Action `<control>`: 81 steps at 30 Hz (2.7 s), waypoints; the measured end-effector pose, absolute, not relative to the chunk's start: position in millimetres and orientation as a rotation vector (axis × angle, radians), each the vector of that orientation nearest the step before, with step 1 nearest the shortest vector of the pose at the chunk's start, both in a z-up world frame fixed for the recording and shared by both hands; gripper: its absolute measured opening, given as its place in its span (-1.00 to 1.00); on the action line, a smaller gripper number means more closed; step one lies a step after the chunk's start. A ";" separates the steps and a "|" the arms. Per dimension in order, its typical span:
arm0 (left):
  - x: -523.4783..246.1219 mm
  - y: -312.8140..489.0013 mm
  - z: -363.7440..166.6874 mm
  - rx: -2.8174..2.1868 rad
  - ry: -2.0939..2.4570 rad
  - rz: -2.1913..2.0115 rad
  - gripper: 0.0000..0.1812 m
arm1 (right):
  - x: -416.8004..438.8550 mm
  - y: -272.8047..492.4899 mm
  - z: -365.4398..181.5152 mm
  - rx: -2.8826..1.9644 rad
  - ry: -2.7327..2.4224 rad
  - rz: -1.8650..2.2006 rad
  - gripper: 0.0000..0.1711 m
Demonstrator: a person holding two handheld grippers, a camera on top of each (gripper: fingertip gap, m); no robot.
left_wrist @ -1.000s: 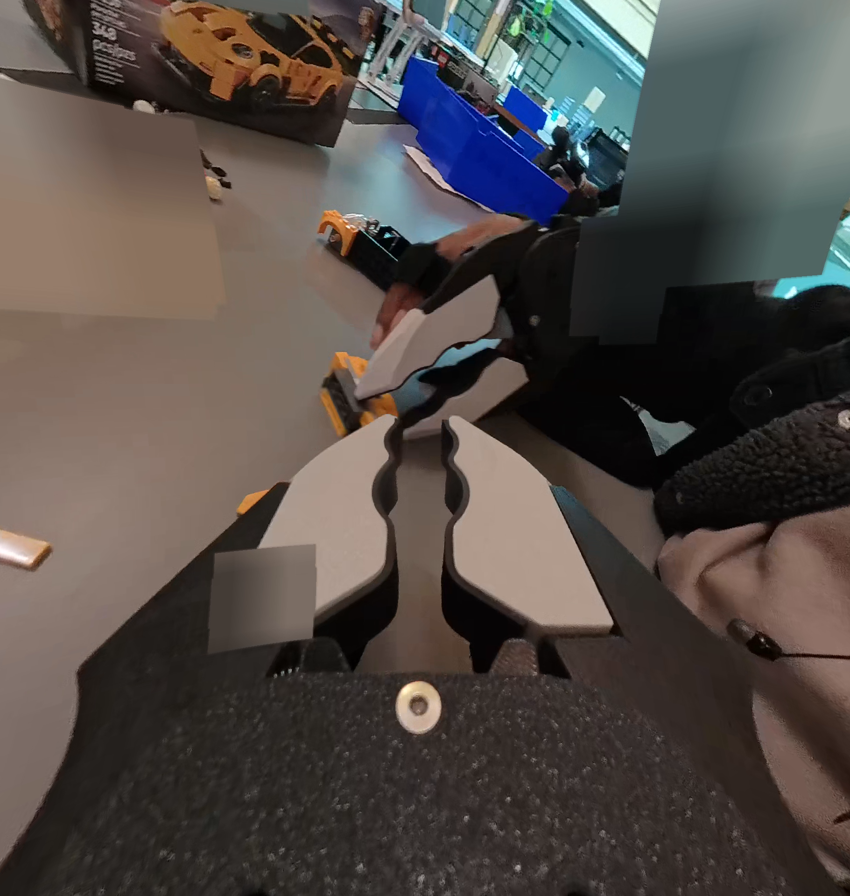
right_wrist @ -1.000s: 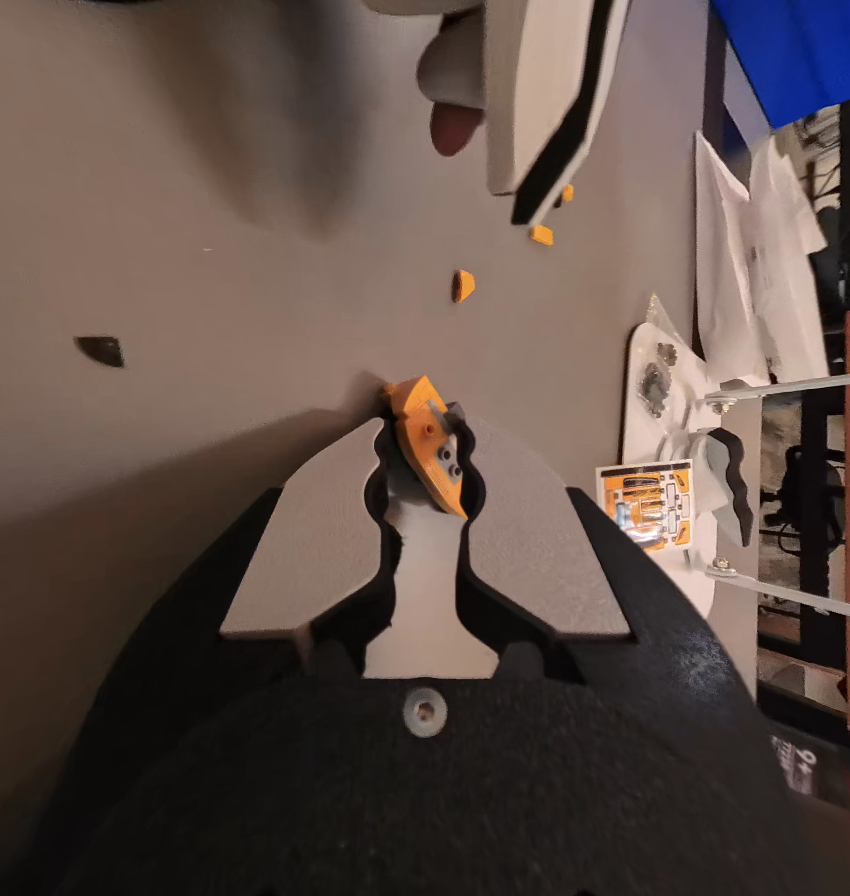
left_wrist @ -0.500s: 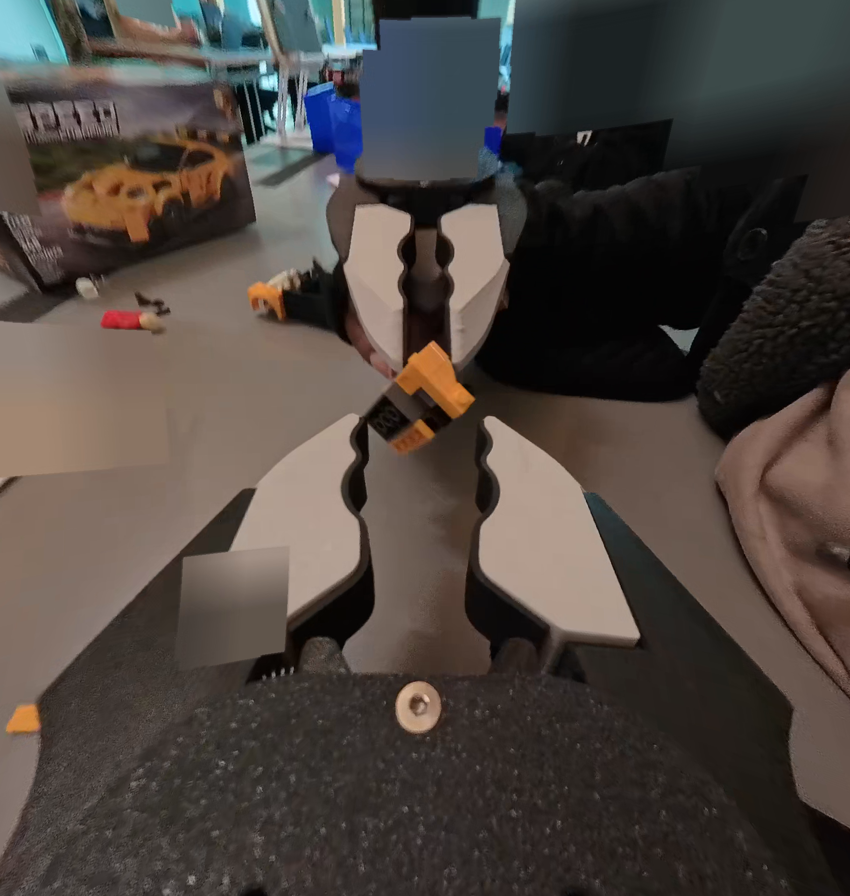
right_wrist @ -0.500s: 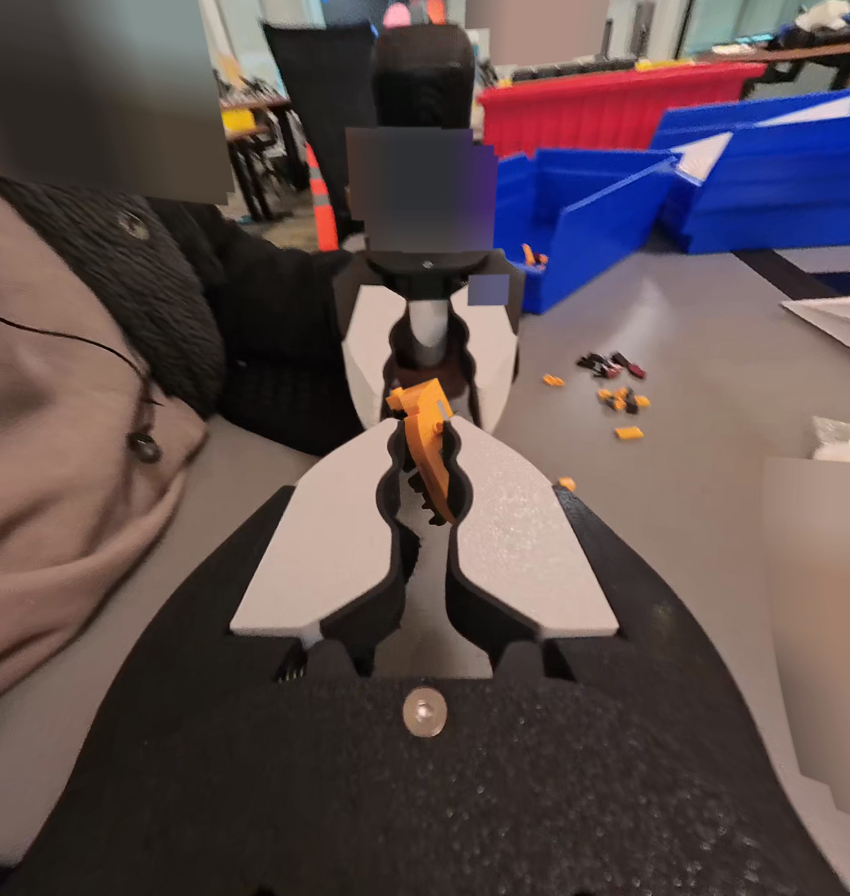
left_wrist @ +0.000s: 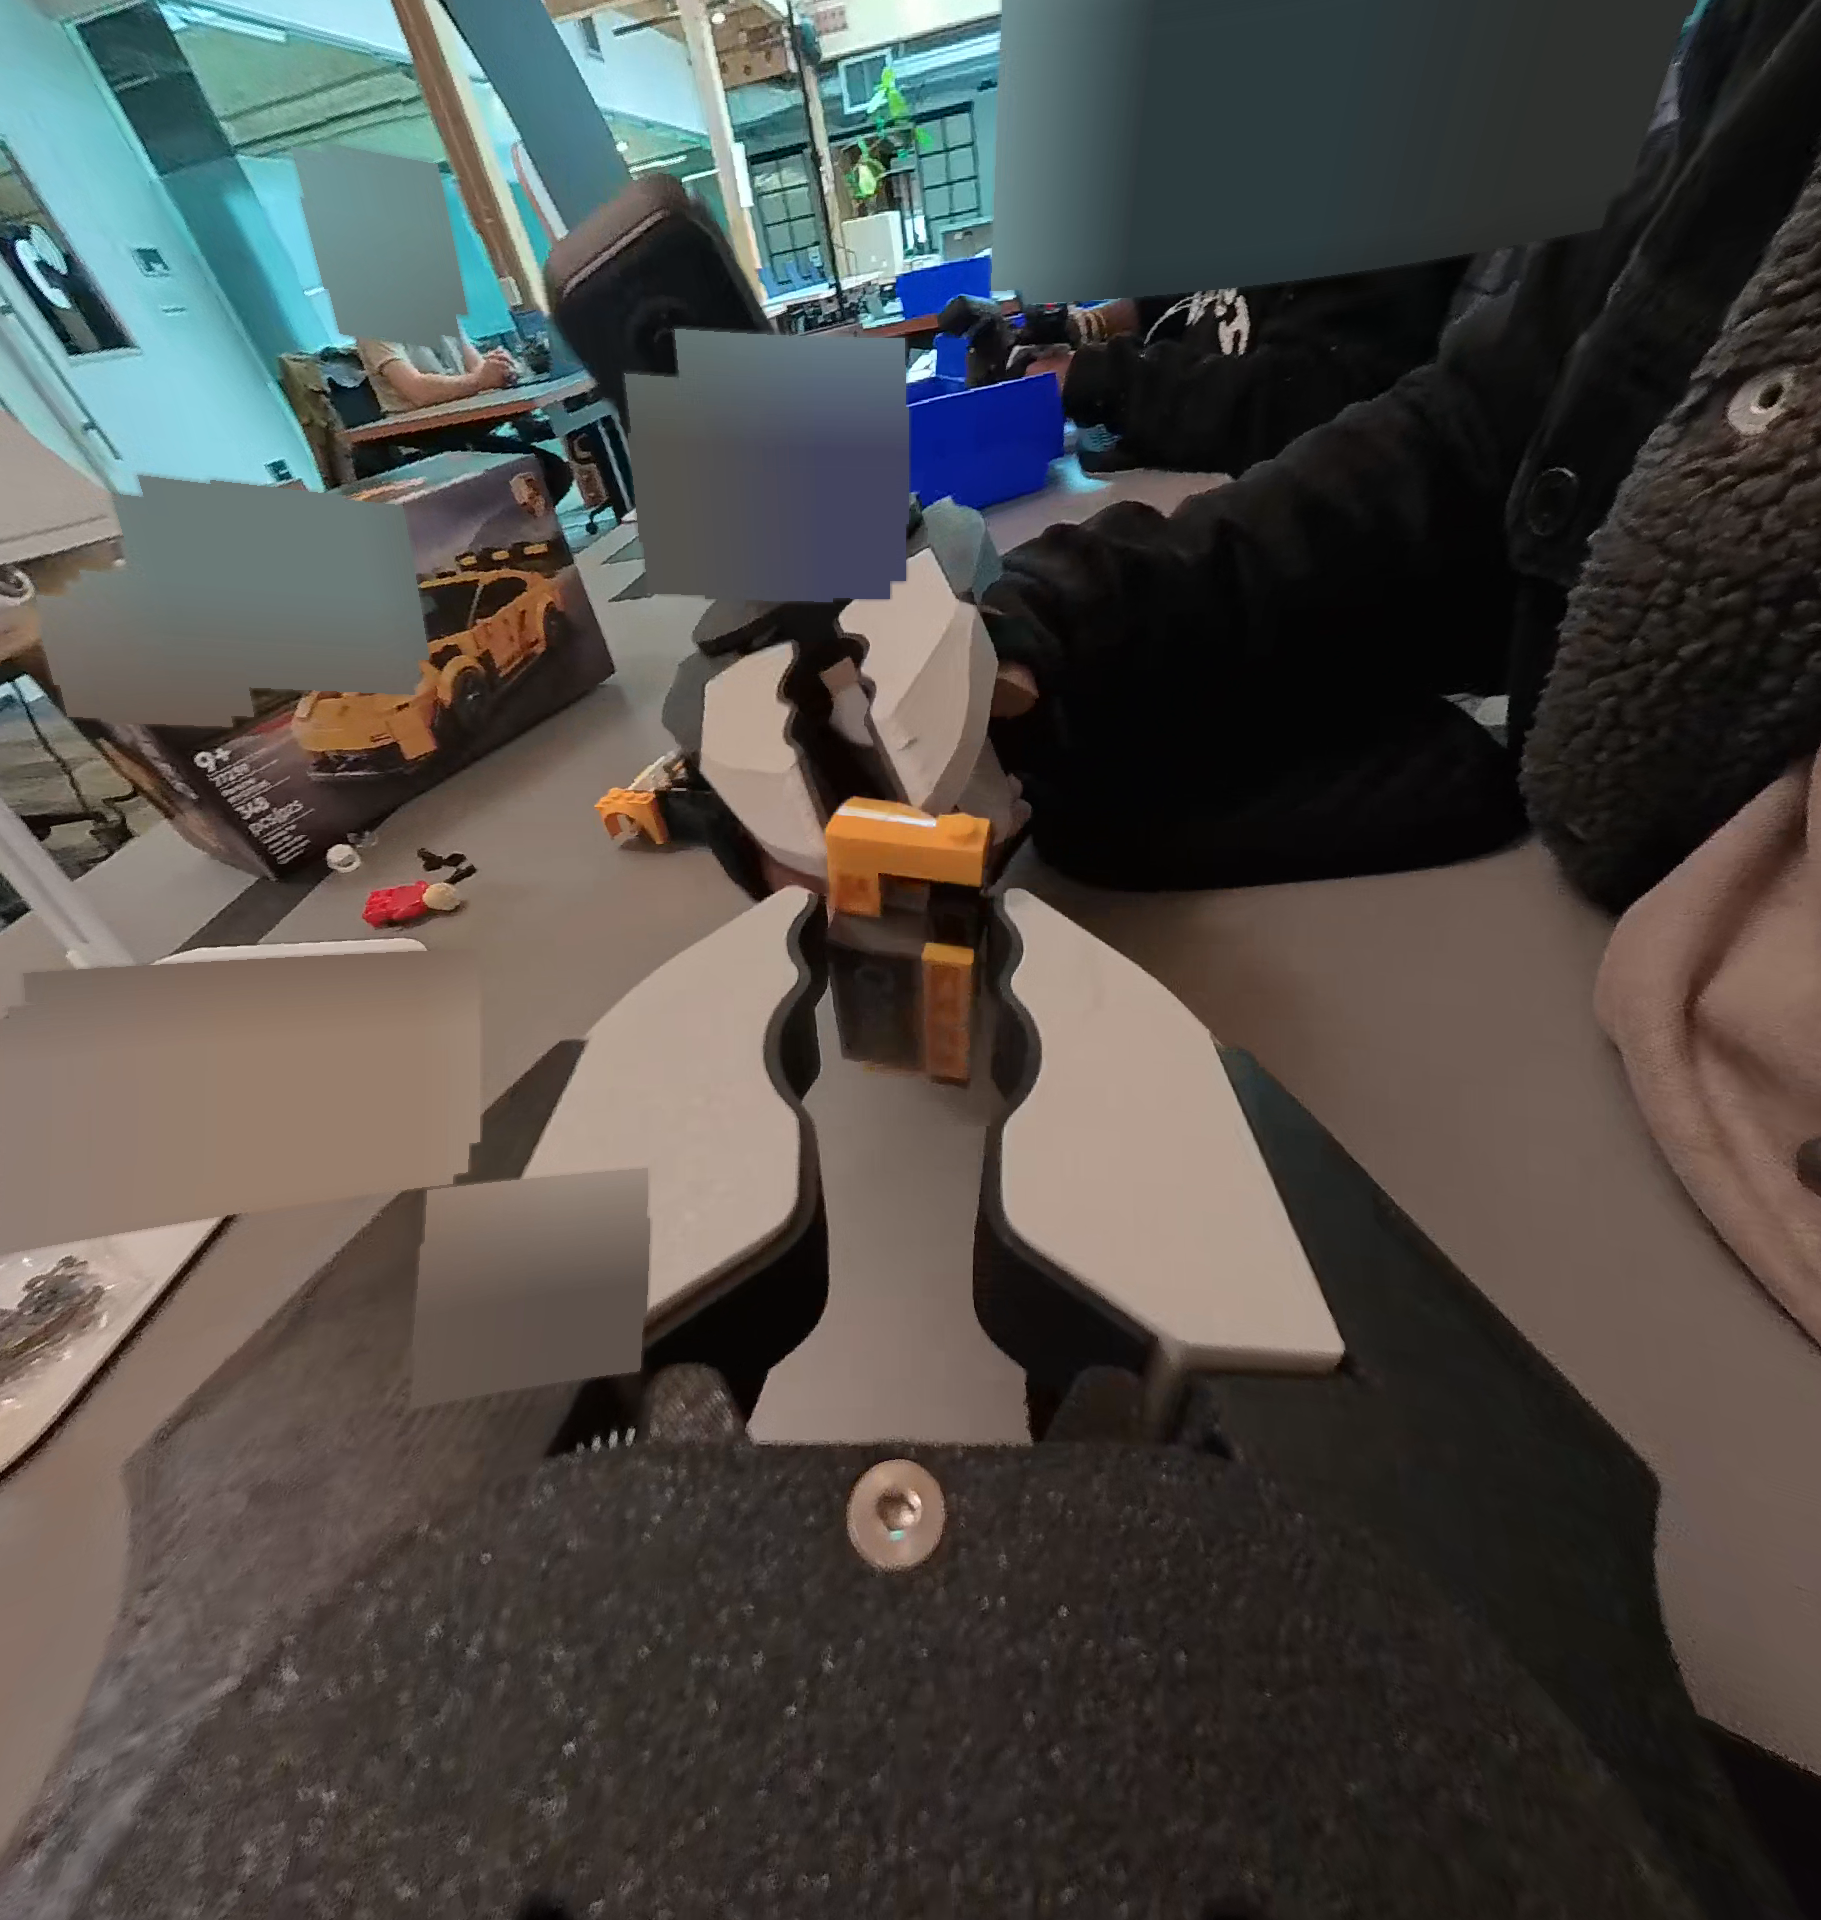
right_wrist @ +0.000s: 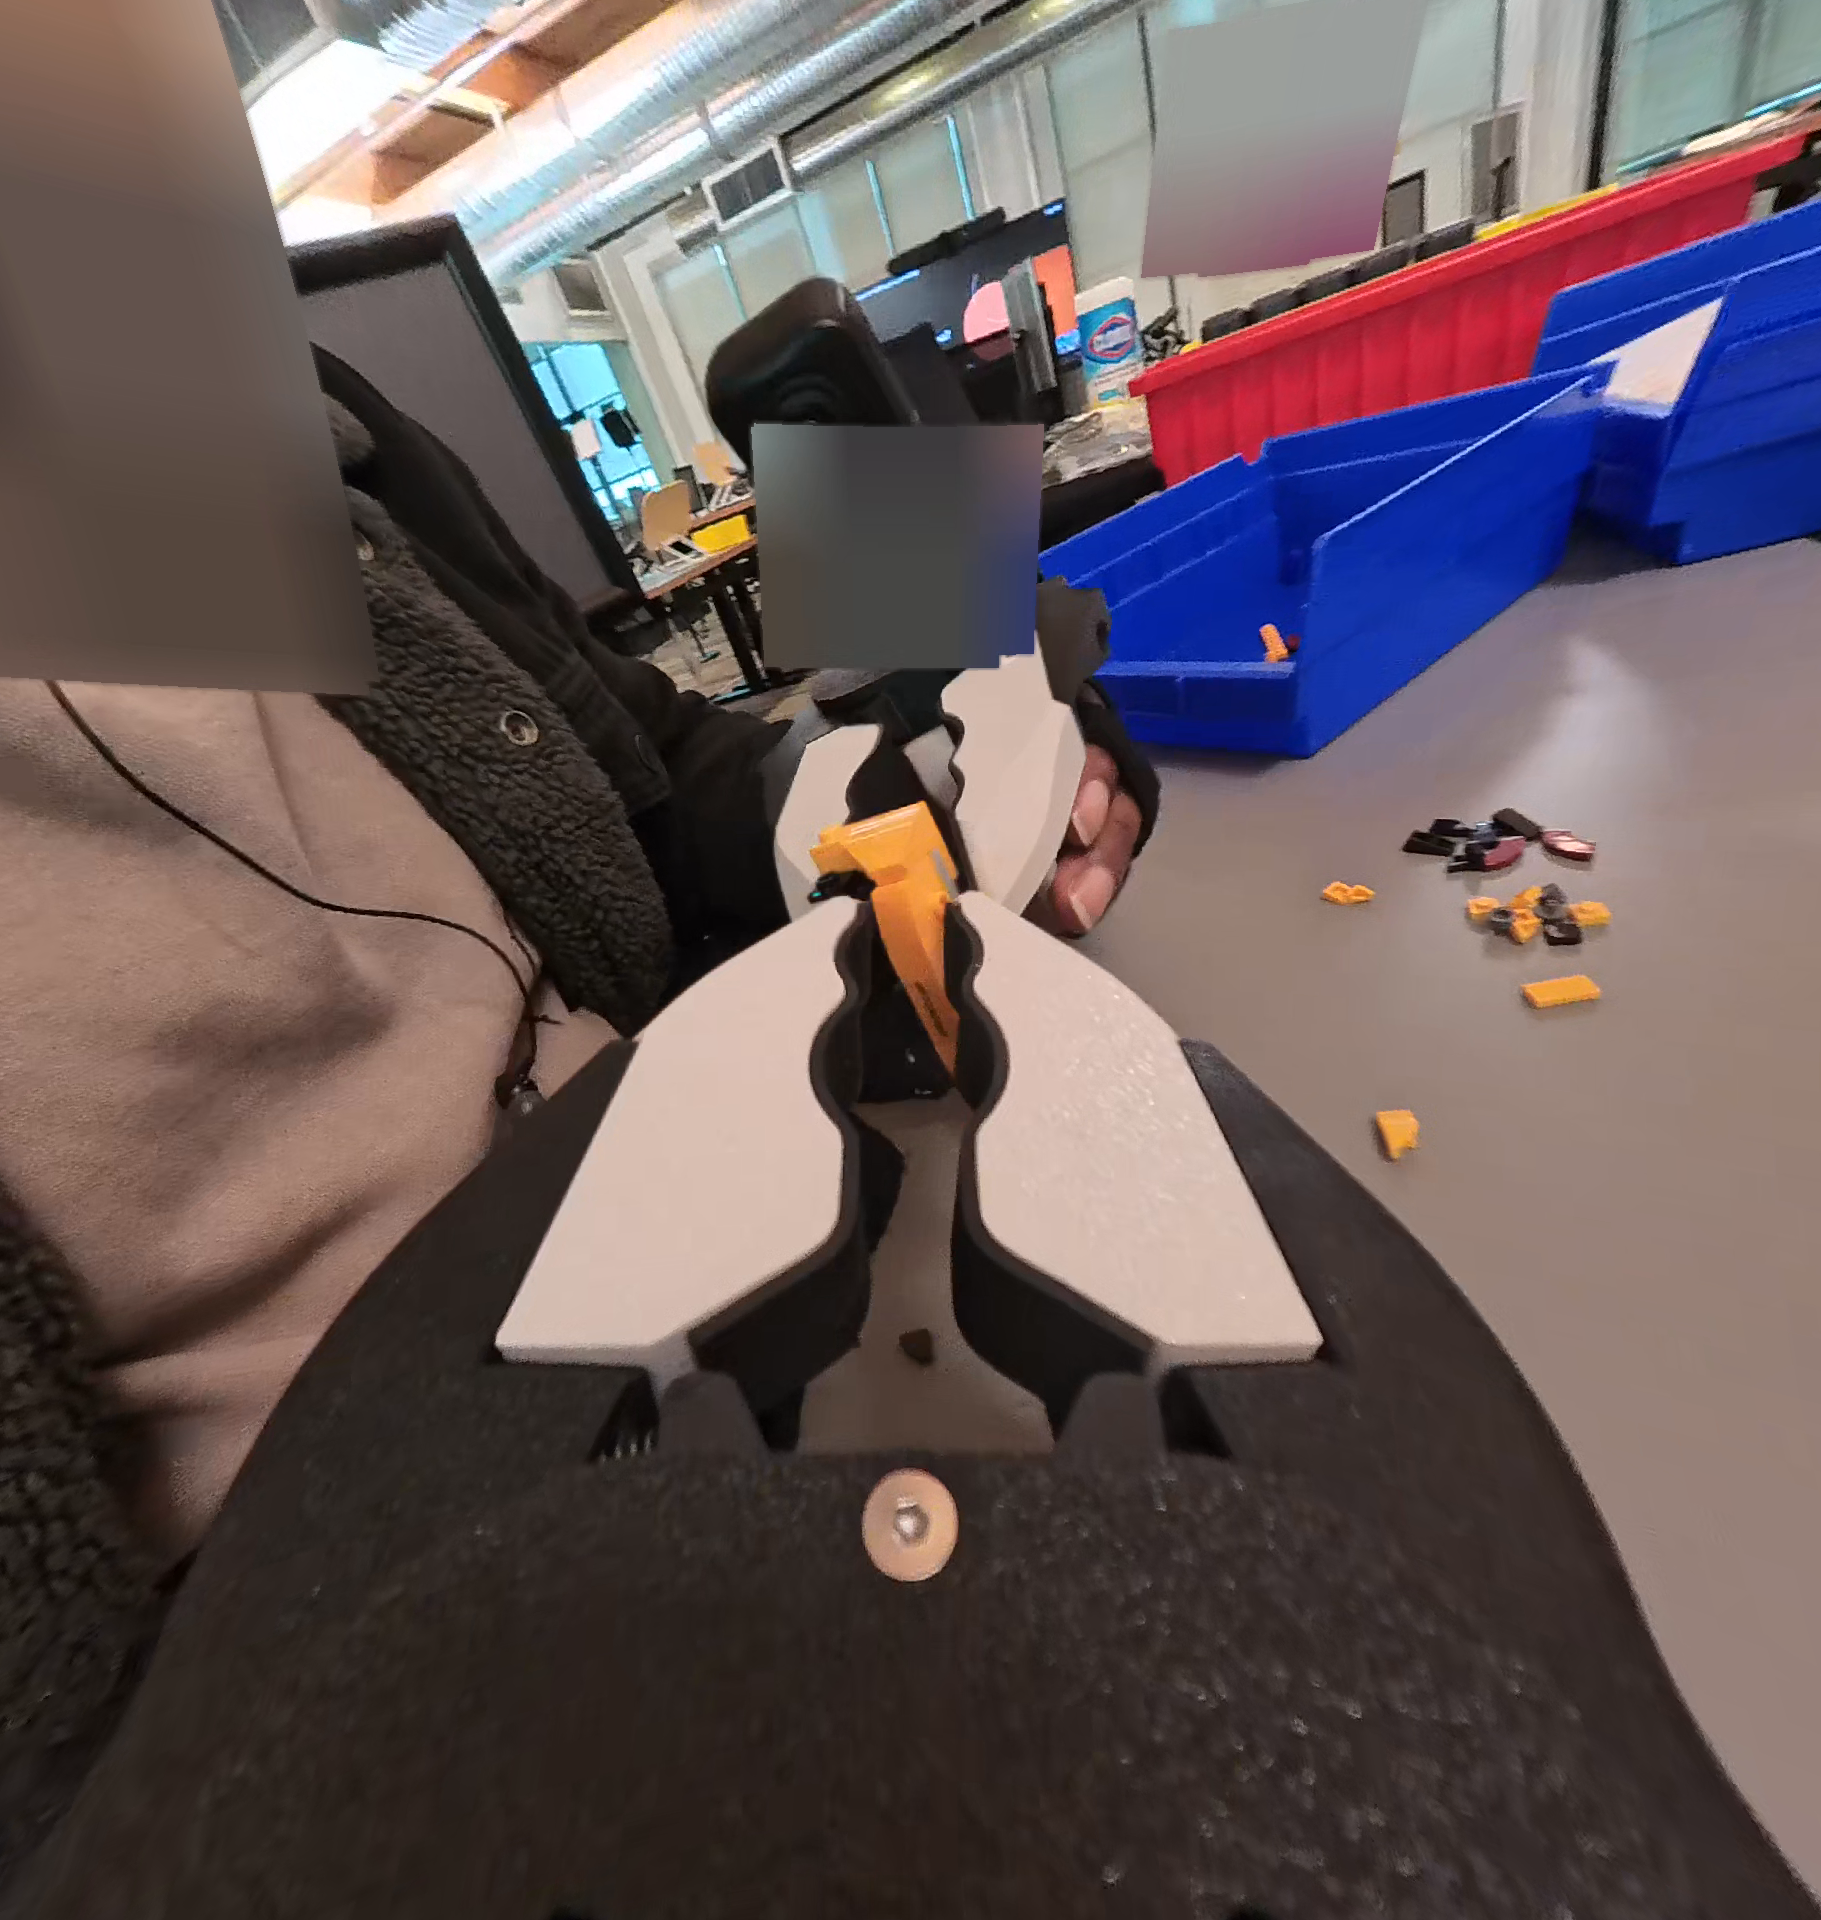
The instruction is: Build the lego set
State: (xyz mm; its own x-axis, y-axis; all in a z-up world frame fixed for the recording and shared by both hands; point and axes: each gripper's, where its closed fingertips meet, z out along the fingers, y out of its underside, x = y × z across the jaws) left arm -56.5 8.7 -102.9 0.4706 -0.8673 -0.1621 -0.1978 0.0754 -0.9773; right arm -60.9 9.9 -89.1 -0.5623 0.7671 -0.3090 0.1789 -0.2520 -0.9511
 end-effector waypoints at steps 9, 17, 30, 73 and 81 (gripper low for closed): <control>-65.2 21.2 -111.8 -1.524 0.963 -0.578 -0.69 | -66.8 12.0 -101.5 -1.132 -1.690 1.308 -0.61; -62.6 21.3 -116.8 -1.550 0.977 -0.567 -0.69 | -71.6 15.5 -104.6 -1.145 -1.670 1.191 -0.65; -51.9 9.2 -114.5 -1.488 1.006 -0.725 -0.63 | -58.7 3.9 -98.7 -1.049 -1.681 1.378 -0.72; -74.5 26.0 -139.3 -1.645 0.982 -0.652 -0.71 | -30.7 -17.4 -198.7 -1.241 -2.302 0.898 -0.82; -73.6 25.1 -141.1 -1.651 0.993 -0.657 -0.71 | -34.8 -15.8 -208.8 -1.298 -2.312 0.863 -0.86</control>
